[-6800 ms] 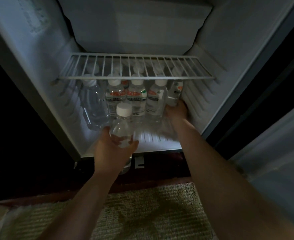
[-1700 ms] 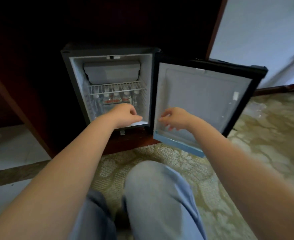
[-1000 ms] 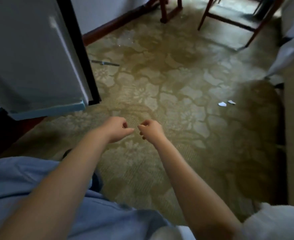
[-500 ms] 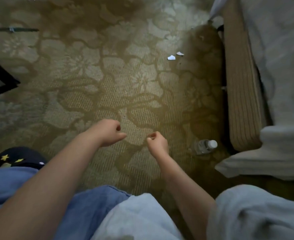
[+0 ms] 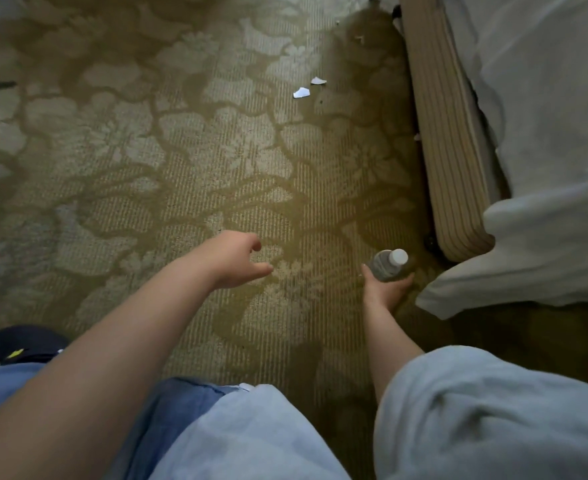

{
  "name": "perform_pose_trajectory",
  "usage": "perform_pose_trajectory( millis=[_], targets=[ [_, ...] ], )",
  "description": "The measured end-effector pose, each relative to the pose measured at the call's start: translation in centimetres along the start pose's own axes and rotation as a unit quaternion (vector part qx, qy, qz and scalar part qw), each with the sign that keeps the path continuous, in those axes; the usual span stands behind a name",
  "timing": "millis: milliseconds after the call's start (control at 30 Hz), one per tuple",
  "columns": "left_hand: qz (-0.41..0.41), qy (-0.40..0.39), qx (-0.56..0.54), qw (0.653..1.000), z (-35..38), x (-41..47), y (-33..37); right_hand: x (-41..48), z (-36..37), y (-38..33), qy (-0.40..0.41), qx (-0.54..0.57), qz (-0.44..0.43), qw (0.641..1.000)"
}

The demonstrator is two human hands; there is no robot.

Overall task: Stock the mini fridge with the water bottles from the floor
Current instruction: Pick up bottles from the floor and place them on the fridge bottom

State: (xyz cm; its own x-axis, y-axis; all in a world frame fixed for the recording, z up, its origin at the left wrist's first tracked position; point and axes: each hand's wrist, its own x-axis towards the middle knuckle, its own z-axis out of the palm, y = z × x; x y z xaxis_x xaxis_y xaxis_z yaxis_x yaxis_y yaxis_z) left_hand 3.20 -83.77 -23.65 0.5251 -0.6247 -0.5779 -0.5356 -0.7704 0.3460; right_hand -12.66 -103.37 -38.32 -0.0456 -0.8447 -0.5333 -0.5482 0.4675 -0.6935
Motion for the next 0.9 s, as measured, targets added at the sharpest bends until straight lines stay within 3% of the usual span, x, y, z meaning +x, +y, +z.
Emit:
perform_pose_trajectory(
  millis=[567,767,900],
  targets=[
    [-0.026,0.004,0.001,1.000,-0.3,0.9,0.1,0.2,1.1,0.8,-0.049,0.063,-0.039,0.996],
    [-0.053,0.000,-0.003,0.999,0.3,0.2,-1.8,-3.5,4.5,1.4,-0.172,0.056,-0.114,0.977],
    [-0.089,0.000,-0.079,0.993,0.3,-0.6,-3.7,-7.1,6.7,-0.3,-0.274,0.039,-0.179,0.944]
  ],
)
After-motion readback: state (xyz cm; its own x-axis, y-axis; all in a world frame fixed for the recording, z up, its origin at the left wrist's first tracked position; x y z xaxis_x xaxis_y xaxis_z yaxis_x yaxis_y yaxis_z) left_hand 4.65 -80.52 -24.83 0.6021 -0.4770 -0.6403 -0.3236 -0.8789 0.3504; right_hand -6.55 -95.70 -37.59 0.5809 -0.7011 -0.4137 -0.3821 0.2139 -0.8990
